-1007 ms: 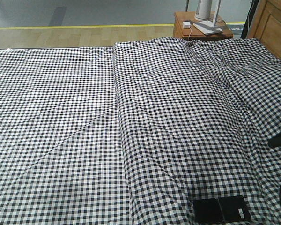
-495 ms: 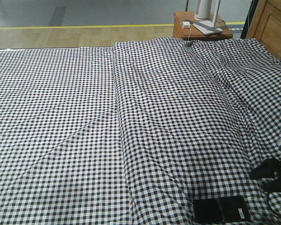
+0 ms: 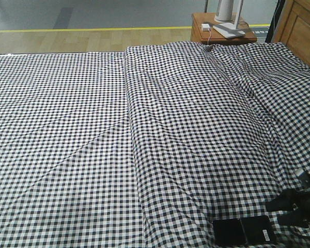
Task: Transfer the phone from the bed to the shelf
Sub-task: 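Close the right gripper on the phone's edge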
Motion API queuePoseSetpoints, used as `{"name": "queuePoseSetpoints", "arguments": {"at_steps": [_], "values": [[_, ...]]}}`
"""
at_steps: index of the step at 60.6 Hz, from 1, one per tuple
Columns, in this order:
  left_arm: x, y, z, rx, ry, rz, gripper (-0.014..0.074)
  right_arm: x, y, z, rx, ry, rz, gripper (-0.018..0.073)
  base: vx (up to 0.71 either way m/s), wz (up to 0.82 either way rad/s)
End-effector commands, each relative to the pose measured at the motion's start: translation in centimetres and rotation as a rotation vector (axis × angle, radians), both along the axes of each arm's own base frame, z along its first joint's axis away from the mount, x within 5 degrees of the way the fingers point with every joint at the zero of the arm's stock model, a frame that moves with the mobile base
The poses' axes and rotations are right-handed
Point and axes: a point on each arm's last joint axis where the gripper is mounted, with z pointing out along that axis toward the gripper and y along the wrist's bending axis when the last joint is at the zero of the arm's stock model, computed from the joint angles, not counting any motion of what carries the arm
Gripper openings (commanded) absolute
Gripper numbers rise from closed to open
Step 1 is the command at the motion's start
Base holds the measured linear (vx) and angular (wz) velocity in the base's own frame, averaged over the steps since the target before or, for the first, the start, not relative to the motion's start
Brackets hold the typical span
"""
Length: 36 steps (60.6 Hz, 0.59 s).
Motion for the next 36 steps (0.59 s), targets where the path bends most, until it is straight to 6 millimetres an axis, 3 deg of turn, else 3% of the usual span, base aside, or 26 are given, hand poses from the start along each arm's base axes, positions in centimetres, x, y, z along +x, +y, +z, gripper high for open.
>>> {"name": "queuePoseSetpoints", "arguments": {"at_steps": [1, 20, 36], "values": [[-0.1, 0.0, 1.5, -0.006, -0.107, 0.002, 0.0001, 0.7, -0.2, 2.0, 0.061, -0.046, 0.018, 0.0591, 0.00, 0.00], [-0.1, 0.0, 1.5, -0.006, -0.107, 0.002, 0.0001, -0.3, 0.8, -0.8, 0.116, 0.003, -0.006, 0.0591, 0.00, 0.00], [-0.1, 0.0, 1.5, -0.006, -0.107, 0.002, 0.0001, 0.3, 2.4, -1.3, 0.172, -0.034, -0.002, 0.0591, 0.00, 0.00]]}}
